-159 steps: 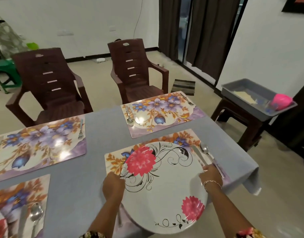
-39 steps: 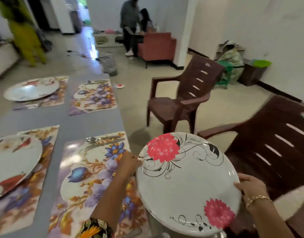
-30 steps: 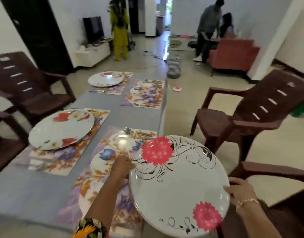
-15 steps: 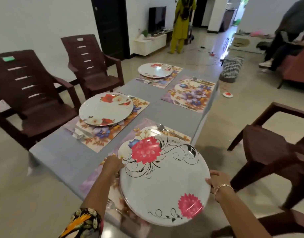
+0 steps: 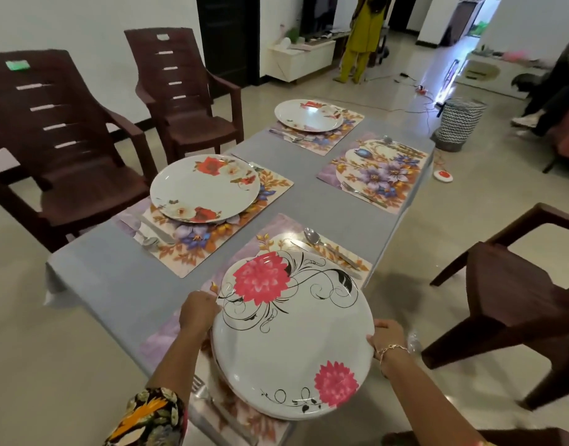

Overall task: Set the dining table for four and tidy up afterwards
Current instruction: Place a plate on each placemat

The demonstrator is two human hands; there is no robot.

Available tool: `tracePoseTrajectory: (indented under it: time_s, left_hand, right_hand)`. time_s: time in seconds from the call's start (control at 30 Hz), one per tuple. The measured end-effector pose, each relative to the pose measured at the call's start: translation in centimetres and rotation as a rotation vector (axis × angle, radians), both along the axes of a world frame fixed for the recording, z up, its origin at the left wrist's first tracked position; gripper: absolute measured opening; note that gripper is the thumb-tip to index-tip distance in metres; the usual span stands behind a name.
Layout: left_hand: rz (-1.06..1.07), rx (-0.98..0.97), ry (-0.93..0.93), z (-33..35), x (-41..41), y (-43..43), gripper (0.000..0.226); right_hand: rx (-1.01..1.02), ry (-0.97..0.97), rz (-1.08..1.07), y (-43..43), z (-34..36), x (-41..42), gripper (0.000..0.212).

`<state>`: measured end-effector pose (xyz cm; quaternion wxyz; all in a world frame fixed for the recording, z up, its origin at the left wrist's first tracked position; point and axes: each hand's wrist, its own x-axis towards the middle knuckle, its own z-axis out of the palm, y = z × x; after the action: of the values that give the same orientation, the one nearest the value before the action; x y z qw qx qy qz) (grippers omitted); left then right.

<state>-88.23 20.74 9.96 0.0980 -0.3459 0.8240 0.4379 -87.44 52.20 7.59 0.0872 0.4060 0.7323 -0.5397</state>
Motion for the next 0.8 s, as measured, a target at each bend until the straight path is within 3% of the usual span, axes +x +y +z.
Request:
tracePoseTrajectory:
  time_s: [0.13,0.27,0.57,0.7,0.8]
  left_hand:
    - [0.014,-0.225,0.054,-0.1,0.2,0.9,0.019]
    - [-0.024,-0.341,-0.008,0.0,-0.3,1.9,0.025]
    - [0.008,-0.297,-0.108,0.9,-0.8,2.3,0.029]
    - [0.064,-0.244,-0.049,1.8,-1.4,2.8,0.032]
    - [0.096,-0.222,0.02,3.5,-2.9,4.0,0.036]
  right_hand:
    - [0.027,-0.008,0.051,0.4,-0.7,-0.3,0.023]
    - [0.089,-0.002,0.103,0.3,0.3,-0.2,0.025]
    - [0.095,-0.025,0.239,2.1,1.5,-1.0,0.026]
    - [0.087,0.02,0.374,3.6,3.0,-2.4,0.017]
    - [-0.043,0.061,0.352,5.4,4.1,-4.0,0.004]
